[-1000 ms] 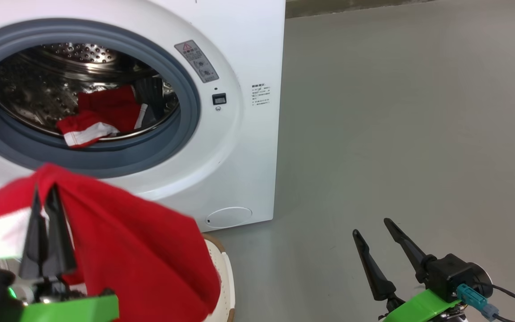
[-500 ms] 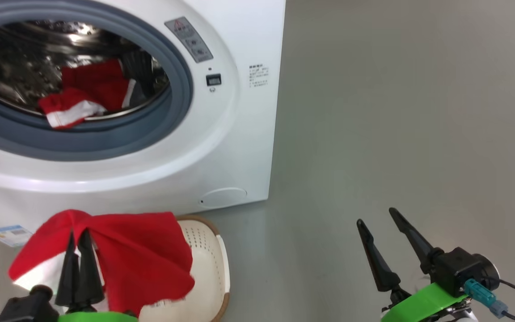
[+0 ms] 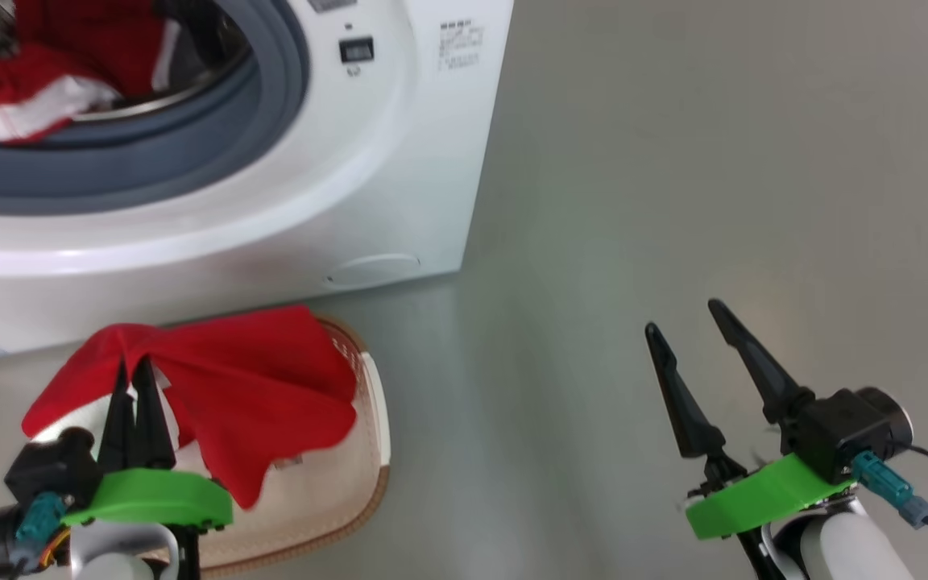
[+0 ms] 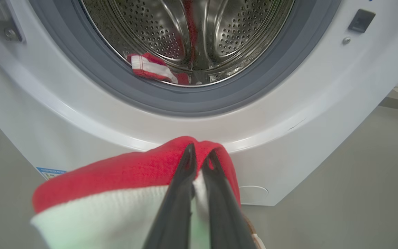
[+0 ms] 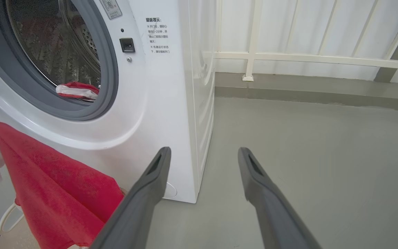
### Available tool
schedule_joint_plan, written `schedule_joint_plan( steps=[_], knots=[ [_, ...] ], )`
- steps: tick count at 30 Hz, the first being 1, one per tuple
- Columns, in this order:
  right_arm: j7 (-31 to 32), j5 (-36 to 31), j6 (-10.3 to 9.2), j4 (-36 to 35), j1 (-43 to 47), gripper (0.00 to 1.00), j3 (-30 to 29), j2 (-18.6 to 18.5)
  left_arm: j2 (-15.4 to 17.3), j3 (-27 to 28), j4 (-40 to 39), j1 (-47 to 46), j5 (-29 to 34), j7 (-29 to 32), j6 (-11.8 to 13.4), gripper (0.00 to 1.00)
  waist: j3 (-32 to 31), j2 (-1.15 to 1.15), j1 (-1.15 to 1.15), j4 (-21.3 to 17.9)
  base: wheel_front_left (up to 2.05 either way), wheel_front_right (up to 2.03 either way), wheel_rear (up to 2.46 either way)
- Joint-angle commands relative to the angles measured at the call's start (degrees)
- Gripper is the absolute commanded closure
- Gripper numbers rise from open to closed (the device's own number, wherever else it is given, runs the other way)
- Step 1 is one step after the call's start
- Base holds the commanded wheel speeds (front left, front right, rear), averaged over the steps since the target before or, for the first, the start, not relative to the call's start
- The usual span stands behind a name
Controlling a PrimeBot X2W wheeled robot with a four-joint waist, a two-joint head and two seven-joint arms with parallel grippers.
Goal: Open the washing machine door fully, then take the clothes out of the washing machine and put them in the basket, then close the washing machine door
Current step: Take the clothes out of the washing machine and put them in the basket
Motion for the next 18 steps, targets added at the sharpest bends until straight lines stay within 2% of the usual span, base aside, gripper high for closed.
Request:
schedule_joint_plan(
  steps=[1,6,18],
  knots=[
    [-0.7,0.5,0.02,-1.8,-1.8,0.00,1.3,-0.4,0.4,2.7,0.8,-2.1,1.1,-0.7,-1.0,1.00,5.1,0.00,0.00,-1.5,0.00,0.00,0.00],
    [-1.6,1.0,0.02,-1.5,-3.7,0.00,1.5,-0.4,-0.6,5.4,9.6,-5.8,3.2,-0.7,-3.7,1.00,8.5,0.00,0.00,-2.2,0.00,0.00,0.00],
    [-3.2,1.7,0.02,0.1,-6.3,0.00,1.5,-0.4,-1.7,7.4,27.4,-12.5,4.5,-0.7,-6.2,1.00,12.0,0.00,0.00,-2.1,0.00,0.00,0.00]
  ],
)
